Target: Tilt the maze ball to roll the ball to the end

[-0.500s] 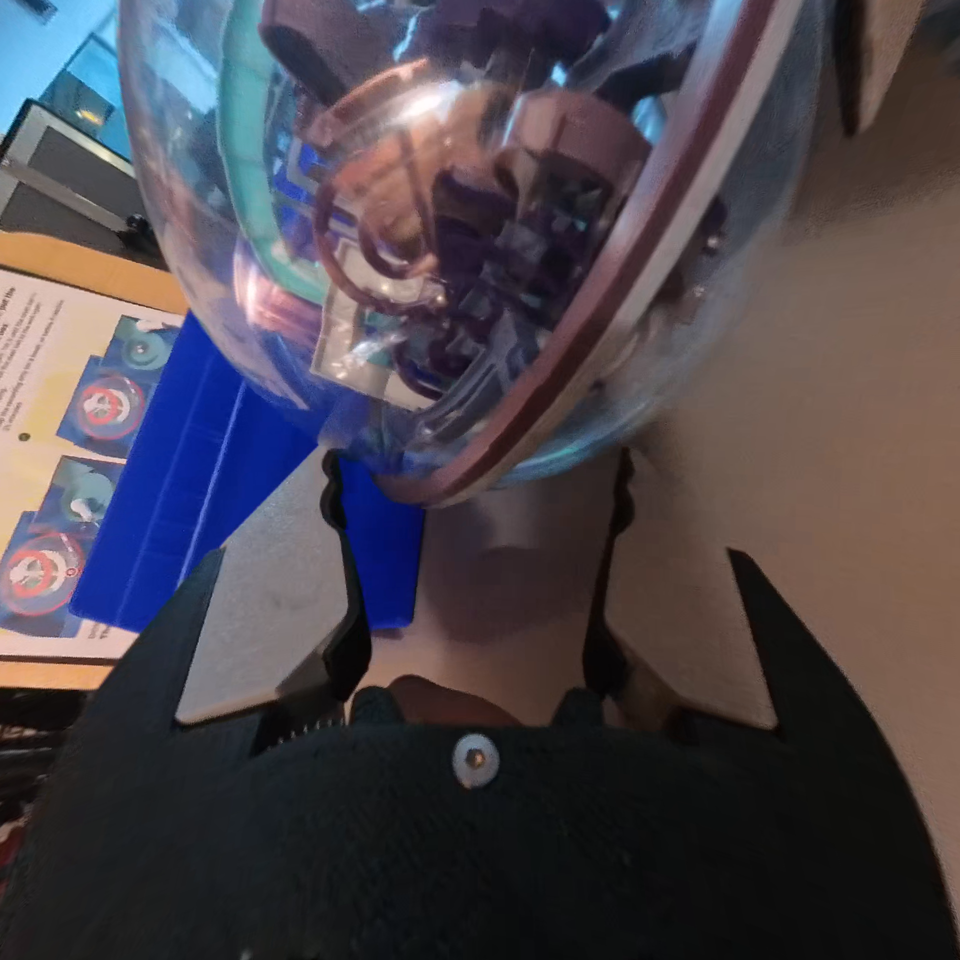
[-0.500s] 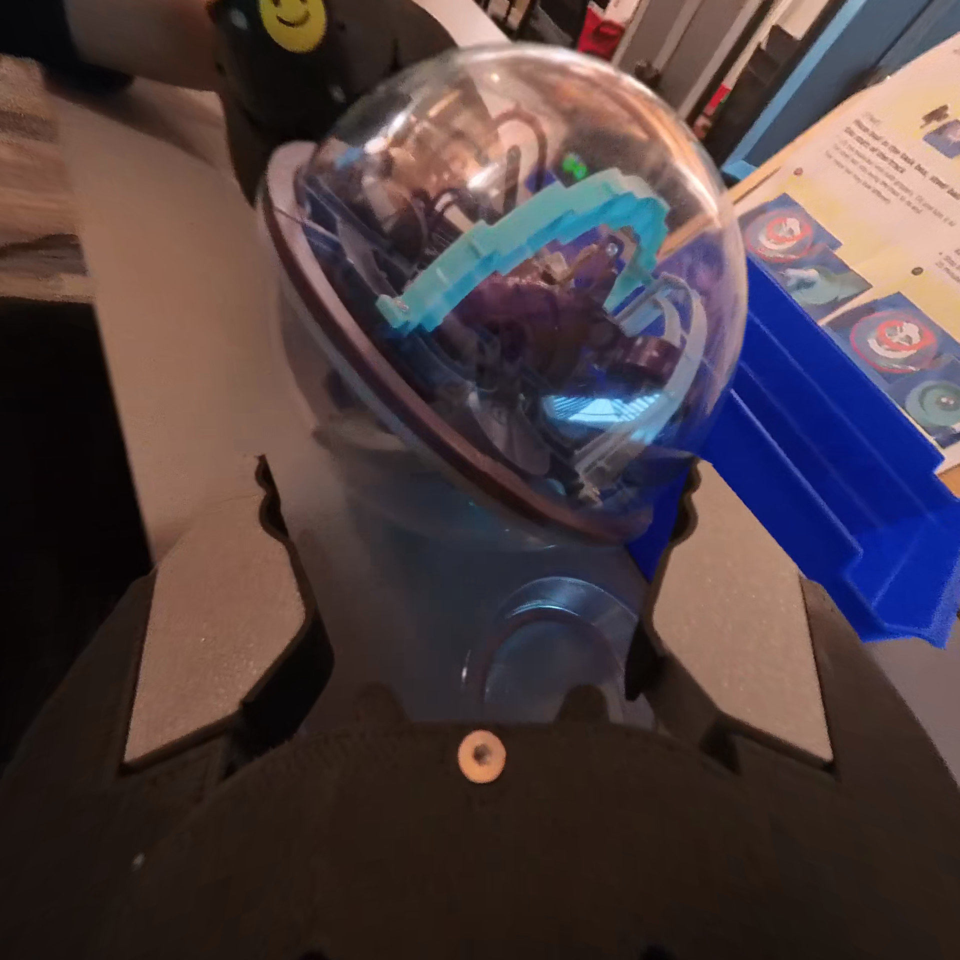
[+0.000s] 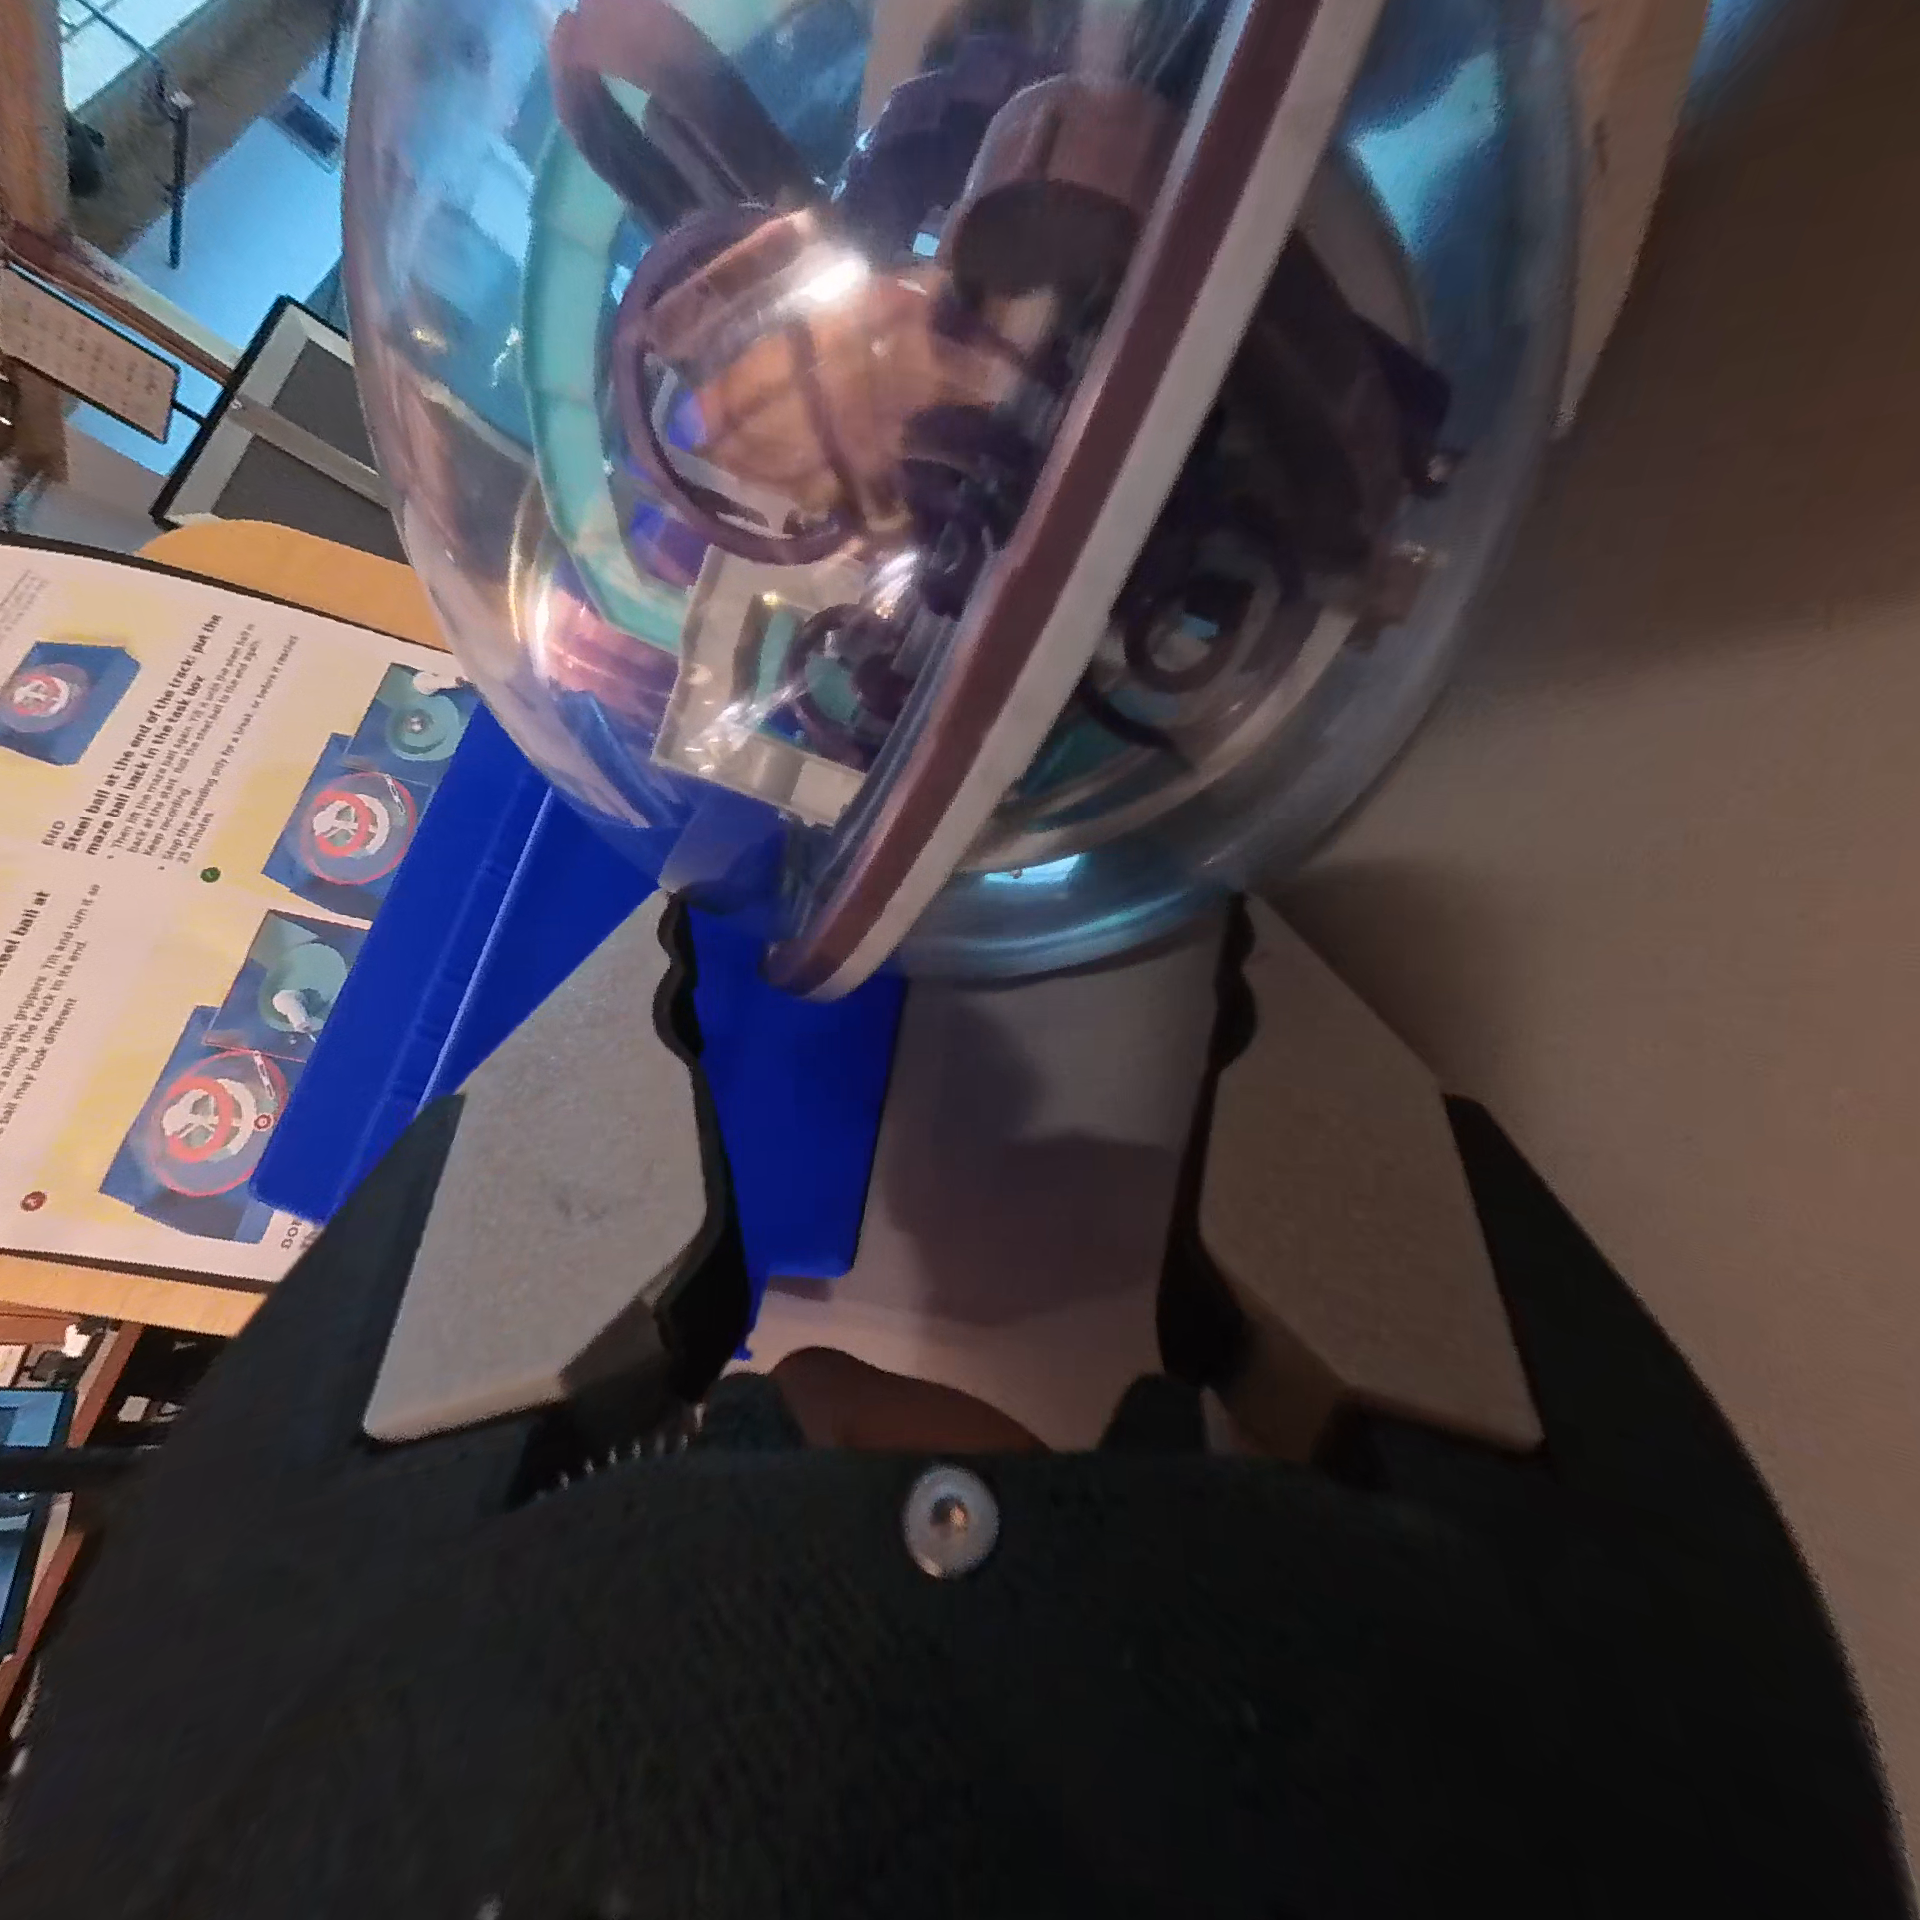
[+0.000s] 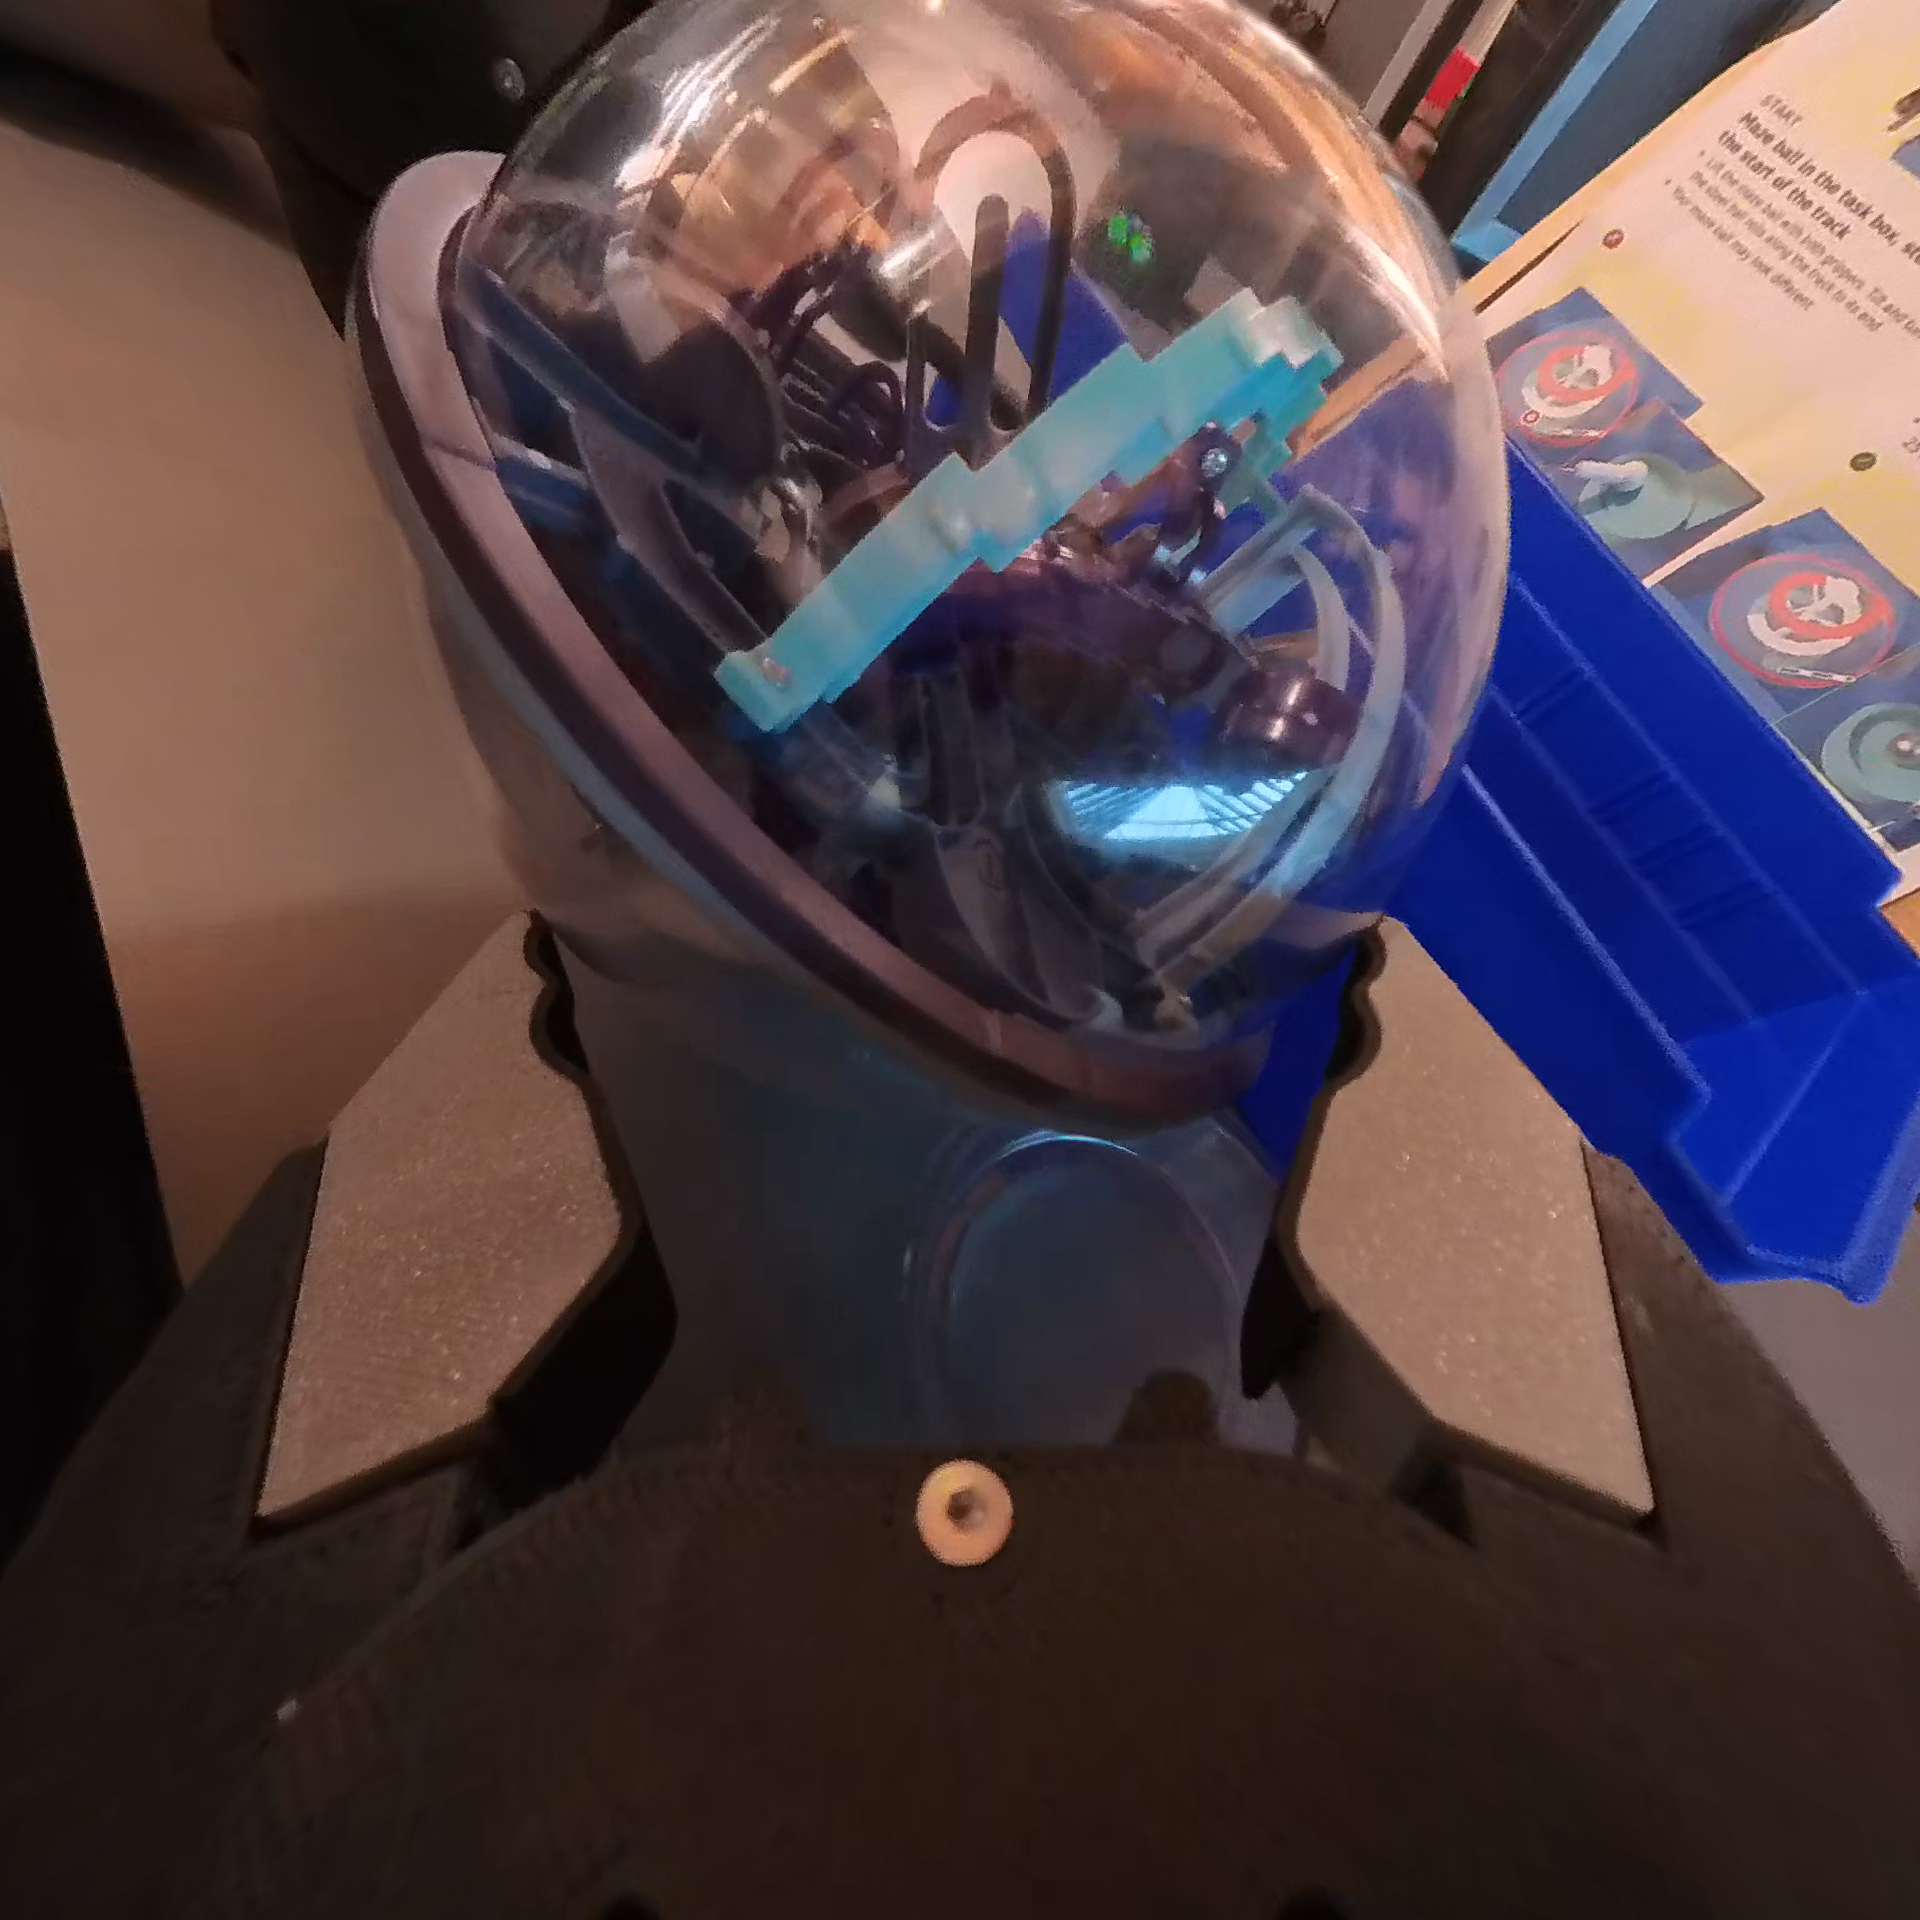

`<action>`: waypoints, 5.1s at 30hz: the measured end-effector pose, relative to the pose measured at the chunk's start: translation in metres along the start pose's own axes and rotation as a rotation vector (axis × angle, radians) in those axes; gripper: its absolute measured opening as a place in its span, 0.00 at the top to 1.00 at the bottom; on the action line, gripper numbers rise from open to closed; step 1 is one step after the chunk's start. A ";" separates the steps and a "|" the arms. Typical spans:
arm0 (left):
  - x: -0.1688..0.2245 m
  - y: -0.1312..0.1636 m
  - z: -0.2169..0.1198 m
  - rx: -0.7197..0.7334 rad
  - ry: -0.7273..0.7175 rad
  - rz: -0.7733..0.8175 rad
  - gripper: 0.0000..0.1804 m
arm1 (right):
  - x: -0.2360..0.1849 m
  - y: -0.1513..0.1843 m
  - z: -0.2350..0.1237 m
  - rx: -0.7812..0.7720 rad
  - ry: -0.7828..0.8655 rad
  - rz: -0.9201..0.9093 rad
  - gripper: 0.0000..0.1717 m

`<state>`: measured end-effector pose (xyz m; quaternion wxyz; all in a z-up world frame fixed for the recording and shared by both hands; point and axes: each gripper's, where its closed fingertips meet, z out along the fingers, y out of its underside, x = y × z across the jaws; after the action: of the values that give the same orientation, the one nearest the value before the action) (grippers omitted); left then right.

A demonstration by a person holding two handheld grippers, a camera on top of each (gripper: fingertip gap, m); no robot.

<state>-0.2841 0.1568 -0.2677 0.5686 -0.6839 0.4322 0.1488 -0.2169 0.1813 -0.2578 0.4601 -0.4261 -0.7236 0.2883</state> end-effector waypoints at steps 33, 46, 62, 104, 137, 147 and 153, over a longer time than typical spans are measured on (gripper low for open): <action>0.000 -0.010 -0.009 0.062 0.065 -0.119 0.44 | 0.002 -0.020 0.012 0.142 -0.106 0.013 0.08; -0.002 -0.026 -0.019 0.124 0.128 -0.253 0.44 | 0.000 -0.036 0.003 0.184 -0.200 0.163 0.08; 0.000 -0.025 -0.024 0.062 0.219 -0.396 0.42 | -0.008 -0.030 0.009 0.112 -0.358 0.426 0.08; -0.090 -0.095 -0.056 0.273 -0.071 -0.379 0.38 | 0.056 -0.152 -0.030 0.578 -0.307 0.413 0.09; -0.069 -0.067 -0.040 0.276 -0.037 -0.451 0.34 | 0.051 -0.134 -0.013 0.516 -0.153 0.097 0.08; -0.072 -0.078 -0.046 0.341 -0.008 -0.544 0.34 | 0.052 -0.128 -0.012 0.373 -0.213 0.263 0.08; -0.077 -0.080 -0.048 0.353 -0.034 -0.553 0.33 | 0.054 -0.127 -0.009 0.414 -0.260 0.342 0.09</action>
<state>-0.2822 0.1437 -0.1477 0.7044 -0.6636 0.2397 -0.0769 -0.2650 0.1693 -0.1282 0.3855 -0.3986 -0.6201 0.5551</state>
